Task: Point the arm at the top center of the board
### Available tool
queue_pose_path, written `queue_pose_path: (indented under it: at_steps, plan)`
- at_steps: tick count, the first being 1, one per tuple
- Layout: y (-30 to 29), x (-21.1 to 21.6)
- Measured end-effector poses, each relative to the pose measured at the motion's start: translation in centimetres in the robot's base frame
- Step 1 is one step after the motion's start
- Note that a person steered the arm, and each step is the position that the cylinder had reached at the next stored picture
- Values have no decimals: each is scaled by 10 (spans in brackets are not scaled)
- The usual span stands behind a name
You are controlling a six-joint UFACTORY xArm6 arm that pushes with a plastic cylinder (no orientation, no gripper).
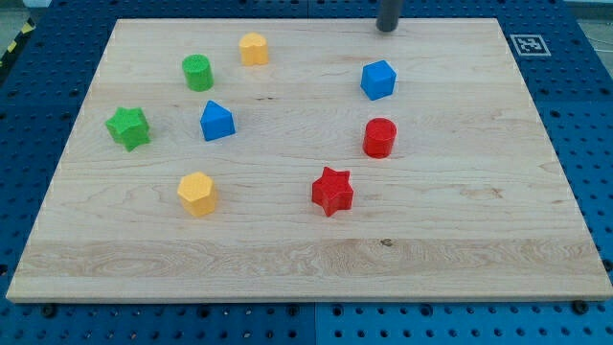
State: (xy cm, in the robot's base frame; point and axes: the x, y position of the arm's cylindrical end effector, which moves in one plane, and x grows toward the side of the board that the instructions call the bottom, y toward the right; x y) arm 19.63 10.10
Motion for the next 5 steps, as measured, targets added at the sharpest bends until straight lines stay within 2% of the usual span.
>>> queue_pose_path:
  at_steps: [3, 5]
  plan:
    - [-40, -5]
    - [-122, -4]
